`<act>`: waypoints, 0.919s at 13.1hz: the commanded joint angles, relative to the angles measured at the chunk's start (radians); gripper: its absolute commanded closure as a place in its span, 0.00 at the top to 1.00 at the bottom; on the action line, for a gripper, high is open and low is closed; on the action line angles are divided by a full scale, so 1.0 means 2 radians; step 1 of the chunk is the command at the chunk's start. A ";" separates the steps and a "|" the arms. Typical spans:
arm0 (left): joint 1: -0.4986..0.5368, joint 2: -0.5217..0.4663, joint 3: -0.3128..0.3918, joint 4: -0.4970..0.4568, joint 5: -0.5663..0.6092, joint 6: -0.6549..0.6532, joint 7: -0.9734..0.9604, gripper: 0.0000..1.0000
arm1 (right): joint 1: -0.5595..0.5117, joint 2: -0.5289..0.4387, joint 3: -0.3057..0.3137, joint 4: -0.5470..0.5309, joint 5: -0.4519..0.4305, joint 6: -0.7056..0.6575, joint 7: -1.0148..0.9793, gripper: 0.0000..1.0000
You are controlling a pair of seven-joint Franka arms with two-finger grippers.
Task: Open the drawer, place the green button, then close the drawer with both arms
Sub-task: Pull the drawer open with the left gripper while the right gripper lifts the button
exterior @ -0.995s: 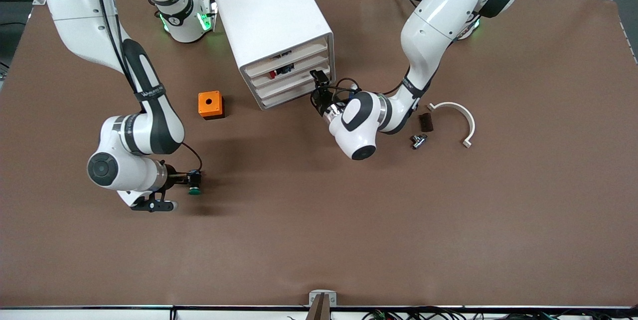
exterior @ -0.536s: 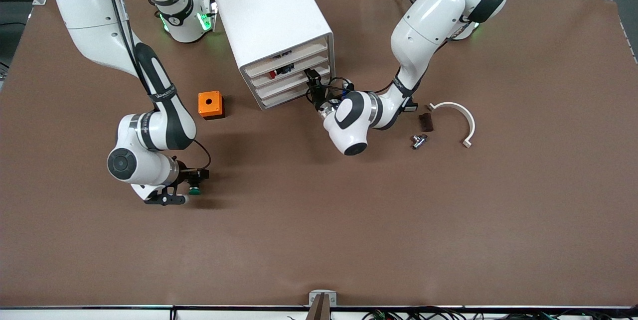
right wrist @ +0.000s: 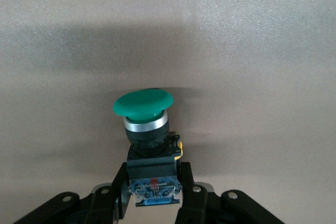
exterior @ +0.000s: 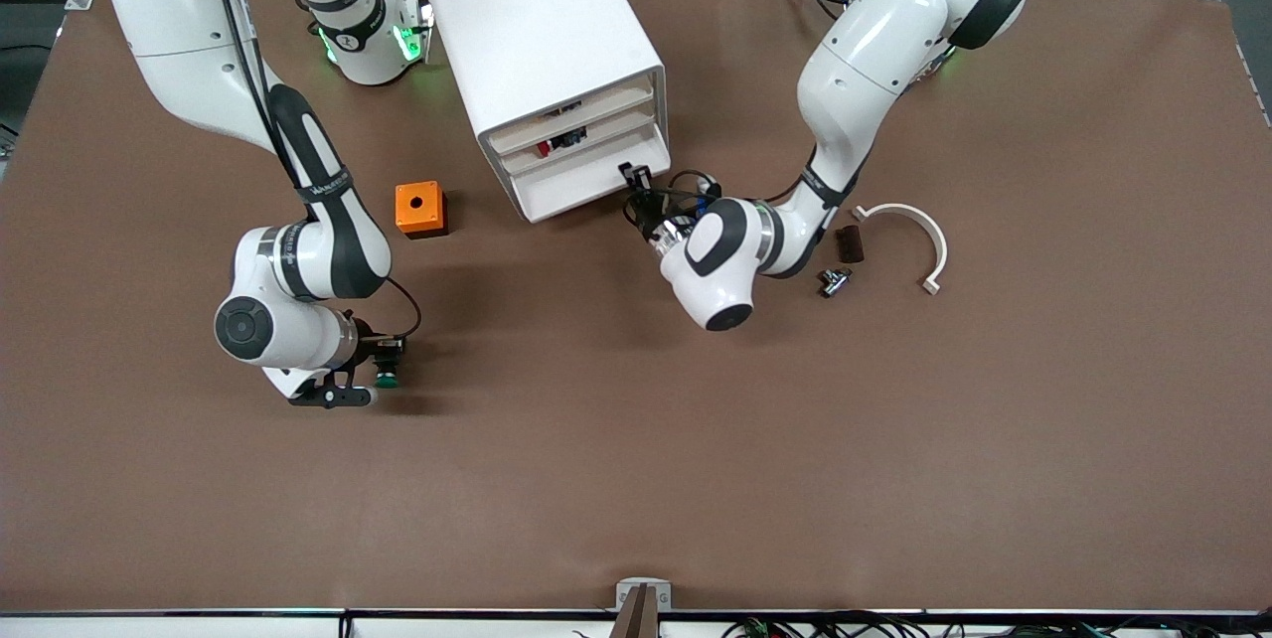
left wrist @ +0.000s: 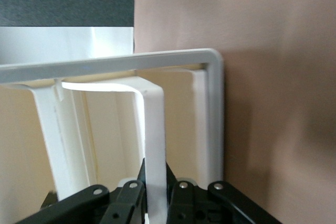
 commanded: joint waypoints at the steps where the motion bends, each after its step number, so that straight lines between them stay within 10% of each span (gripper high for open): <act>1: 0.005 0.006 0.038 0.033 0.015 0.029 0.037 0.00 | 0.002 -0.010 -0.001 0.028 0.010 -0.052 0.050 0.08; 6: 0.022 0.008 0.039 0.040 0.014 0.082 0.062 0.05 | 0.008 -0.016 -0.001 0.103 0.048 -0.179 0.203 0.00; 9: 0.022 0.000 0.040 0.042 0.019 0.081 0.063 0.93 | 0.014 -0.045 0.000 0.102 0.083 -0.193 0.321 0.01; 12: 0.041 -0.004 0.038 0.065 0.019 0.078 0.075 0.99 | 0.059 -0.068 0.001 0.099 0.082 -0.214 0.417 0.00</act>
